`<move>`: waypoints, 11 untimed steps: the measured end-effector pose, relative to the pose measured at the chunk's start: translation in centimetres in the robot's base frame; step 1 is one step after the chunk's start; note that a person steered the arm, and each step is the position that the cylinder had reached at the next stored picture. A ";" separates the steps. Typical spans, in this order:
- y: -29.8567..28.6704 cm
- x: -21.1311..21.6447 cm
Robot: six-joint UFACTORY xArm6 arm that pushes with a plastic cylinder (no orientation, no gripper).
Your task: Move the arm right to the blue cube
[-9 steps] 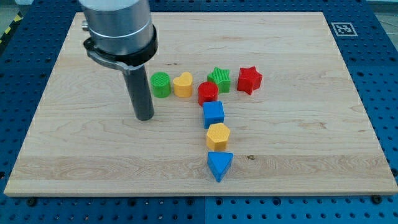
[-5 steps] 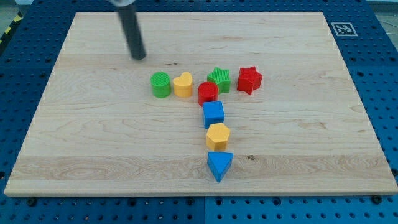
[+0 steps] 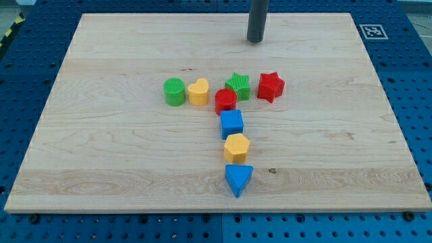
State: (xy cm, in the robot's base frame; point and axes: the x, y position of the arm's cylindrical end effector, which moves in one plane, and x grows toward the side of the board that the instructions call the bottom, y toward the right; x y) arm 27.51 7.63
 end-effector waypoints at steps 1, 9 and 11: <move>0.0 0.0; 10.8 10.5; 11.3 14.9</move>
State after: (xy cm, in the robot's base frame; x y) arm 42.37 18.92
